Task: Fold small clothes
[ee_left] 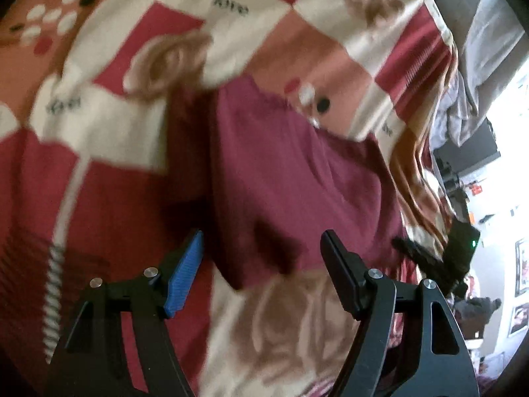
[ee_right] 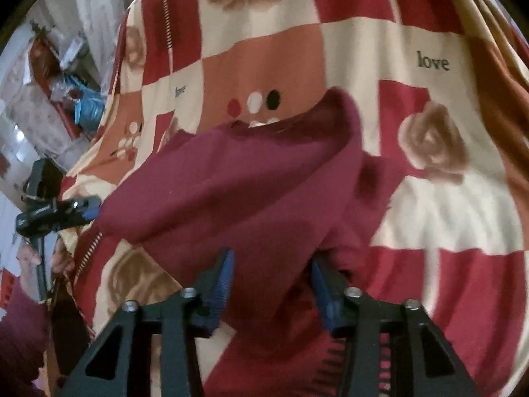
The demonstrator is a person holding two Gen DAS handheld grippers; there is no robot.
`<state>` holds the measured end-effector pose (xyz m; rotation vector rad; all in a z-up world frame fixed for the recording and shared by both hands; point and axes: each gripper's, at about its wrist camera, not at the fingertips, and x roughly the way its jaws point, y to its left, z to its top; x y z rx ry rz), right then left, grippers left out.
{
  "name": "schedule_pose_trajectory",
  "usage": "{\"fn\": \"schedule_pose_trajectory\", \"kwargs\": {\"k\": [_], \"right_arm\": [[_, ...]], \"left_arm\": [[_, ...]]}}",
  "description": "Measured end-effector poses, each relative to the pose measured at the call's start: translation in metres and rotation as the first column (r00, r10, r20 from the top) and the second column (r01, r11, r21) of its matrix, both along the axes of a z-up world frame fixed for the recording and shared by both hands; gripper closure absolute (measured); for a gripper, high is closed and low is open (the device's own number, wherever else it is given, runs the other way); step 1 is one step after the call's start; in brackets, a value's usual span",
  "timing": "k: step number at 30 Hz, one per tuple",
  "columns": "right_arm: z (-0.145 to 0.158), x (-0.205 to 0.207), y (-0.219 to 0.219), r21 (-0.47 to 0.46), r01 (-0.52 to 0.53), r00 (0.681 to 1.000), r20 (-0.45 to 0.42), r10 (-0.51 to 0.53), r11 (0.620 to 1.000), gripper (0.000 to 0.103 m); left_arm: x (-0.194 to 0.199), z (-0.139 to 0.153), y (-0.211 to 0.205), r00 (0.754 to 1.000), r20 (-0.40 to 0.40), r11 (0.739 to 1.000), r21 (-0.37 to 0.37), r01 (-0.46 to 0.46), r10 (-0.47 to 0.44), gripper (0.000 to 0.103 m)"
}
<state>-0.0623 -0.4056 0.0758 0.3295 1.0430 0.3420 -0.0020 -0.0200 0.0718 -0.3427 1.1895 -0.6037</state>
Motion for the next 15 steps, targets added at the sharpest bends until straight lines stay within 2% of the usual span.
{"fn": "schedule_pose_trajectory", "kwargs": {"k": [3, 5, 6, 9, 10, 12, 14, 15], "right_arm": [[-0.006, -0.003, 0.005, -0.048, 0.008, 1.000, 0.029, -0.007, 0.999, 0.088], [-0.004, -0.002, -0.004, -0.019, 0.032, 0.999, 0.022, -0.031, 0.999, 0.094], [0.000, -0.004, -0.009, -0.014, 0.040, 0.999, 0.025, -0.039, 0.999, 0.096], [0.028, -0.013, -0.015, -0.076, 0.012, 0.997, 0.071, -0.007, 0.997, 0.097], [0.034, -0.015, -0.015, -0.094, 0.004, 0.997, 0.079, 0.004, 0.996, 0.097], [0.036, -0.020, -0.018, -0.125, -0.014, 0.997, 0.071, 0.023, 0.992, 0.097], [0.014, -0.022, -0.019, -0.137, -0.014, 1.000, 0.009, 0.016, 0.990, 0.097], [0.000, -0.022, -0.018, -0.142, -0.015, 0.999, -0.031, 0.010, 0.990, 0.097]], "left_arm": [[-0.009, -0.007, -0.002, 1.000, 0.014, 1.000, 0.005, 0.020, -0.020, 0.031], [-0.003, -0.014, -0.006, 1.000, 0.019, 0.999, 0.033, 0.013, -0.013, 0.055], [-0.001, -0.016, -0.005, 1.000, 0.006, 0.999, 0.031, 0.014, -0.014, 0.071], [-0.004, -0.005, 0.001, 0.999, 0.029, 0.998, 0.057, 0.021, -0.022, 0.086], [-0.010, 0.001, 0.003, 0.997, 0.066, 0.995, 0.100, 0.031, -0.038, 0.087], [-0.019, -0.001, 0.008, 0.996, 0.086, 0.991, 0.130, 0.027, -0.038, 0.092], [-0.023, -0.021, 0.014, 0.999, 0.045, 0.985, 0.173, 0.013, -0.021, 0.092], [-0.022, -0.029, 0.018, 1.000, 0.026, 0.986, 0.169, 0.000, -0.005, 0.092]]}}
